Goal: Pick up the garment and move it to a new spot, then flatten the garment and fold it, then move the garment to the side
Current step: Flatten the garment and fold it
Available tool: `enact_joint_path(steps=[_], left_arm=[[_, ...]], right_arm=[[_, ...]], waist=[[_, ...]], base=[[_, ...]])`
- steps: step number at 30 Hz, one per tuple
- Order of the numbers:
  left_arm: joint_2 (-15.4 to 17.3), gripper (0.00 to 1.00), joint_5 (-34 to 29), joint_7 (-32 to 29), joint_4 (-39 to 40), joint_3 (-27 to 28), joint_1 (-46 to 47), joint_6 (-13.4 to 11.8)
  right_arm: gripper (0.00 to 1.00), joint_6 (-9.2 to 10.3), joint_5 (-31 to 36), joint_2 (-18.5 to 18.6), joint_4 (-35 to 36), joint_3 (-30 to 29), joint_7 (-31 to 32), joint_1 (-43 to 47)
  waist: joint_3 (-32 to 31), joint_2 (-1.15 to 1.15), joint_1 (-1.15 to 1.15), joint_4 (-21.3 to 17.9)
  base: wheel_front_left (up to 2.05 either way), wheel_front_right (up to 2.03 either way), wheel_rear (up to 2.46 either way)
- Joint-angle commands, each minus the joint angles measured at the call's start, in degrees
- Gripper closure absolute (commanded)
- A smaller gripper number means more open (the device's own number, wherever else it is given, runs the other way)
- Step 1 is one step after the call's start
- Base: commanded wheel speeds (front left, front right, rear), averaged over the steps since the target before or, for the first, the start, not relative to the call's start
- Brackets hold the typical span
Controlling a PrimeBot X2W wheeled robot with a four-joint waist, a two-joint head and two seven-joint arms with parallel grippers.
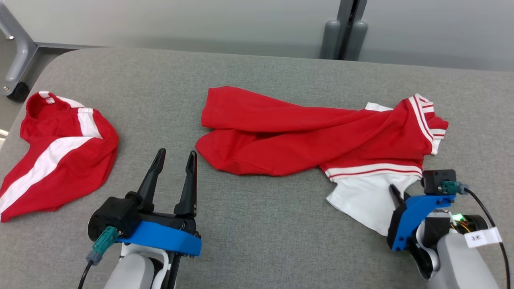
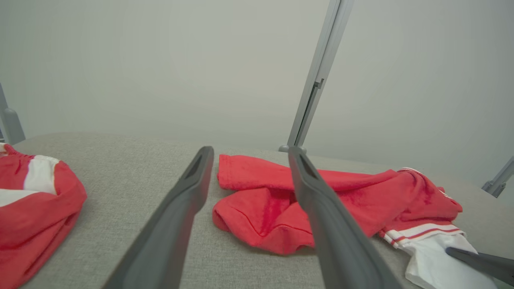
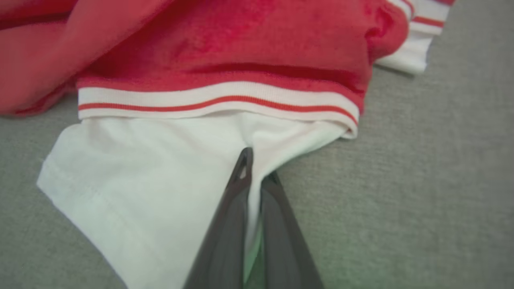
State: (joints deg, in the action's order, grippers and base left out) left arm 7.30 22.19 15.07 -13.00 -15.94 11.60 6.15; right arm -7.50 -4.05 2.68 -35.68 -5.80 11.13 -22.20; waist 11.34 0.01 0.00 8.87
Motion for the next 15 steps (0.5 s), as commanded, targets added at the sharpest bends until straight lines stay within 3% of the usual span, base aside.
enact_joint_path(steps=[1,10,15], left_arm=[[0.3,0.00,0.1,0.1,0.1,0.0,-0.7,-0.1],[0.9,0.00,0.3,0.1,0.8,0.6,-1.0,-0.7],[1.0,0.00,0.3,0.1,0.8,0.5,-0.8,-0.9]], right_arm=[[1.00,0.01,0.6,0.4,1.8,-1.5,0.6,2.2],[1.00,0.01,6.3,0.3,21.2,-11.0,9.1,12.8],[1.00,0.01,8.2,0.3,27.3,-14.0,12.7,15.7]], waist=[[-0.8,-0.01,0.00,-0.9],[-1.7,-0.01,0.00,-3.1],[-1.6,-0.01,0.00,-3.6]], base=[[0.00,0.00,0.00],[0.00,0.00,0.00],[0.00,0.00,0.00]])
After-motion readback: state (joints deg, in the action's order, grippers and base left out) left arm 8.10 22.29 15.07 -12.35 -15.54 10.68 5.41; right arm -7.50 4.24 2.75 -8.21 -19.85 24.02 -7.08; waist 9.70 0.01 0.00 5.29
